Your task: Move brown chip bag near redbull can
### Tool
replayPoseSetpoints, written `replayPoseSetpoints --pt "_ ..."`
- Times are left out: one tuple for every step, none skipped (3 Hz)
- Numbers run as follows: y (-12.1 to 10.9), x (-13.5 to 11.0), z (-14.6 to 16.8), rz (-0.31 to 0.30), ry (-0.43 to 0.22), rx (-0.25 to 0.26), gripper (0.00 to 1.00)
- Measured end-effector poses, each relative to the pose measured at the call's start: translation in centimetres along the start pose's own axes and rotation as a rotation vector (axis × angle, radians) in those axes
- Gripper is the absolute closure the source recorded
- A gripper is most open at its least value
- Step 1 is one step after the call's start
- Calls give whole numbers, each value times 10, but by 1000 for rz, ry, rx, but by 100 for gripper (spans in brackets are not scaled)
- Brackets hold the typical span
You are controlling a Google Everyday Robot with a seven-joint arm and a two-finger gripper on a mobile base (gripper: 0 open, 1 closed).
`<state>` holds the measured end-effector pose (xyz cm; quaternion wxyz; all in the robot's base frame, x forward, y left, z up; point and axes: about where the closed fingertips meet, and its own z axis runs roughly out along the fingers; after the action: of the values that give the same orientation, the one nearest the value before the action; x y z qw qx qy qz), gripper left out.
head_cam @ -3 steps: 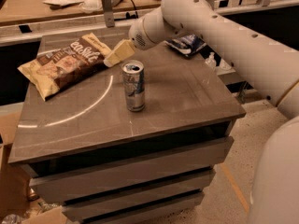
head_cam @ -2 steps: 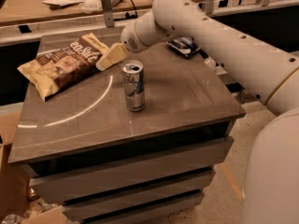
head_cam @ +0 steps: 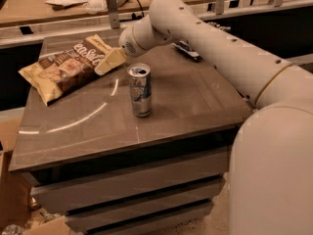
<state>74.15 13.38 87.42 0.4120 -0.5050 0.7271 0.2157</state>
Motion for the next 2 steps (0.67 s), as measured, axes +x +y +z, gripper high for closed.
replayPoseSetpoints --pt "-8 4 13 6 13 -4 15" --pt "-9 5 25 3 22 -24 47"
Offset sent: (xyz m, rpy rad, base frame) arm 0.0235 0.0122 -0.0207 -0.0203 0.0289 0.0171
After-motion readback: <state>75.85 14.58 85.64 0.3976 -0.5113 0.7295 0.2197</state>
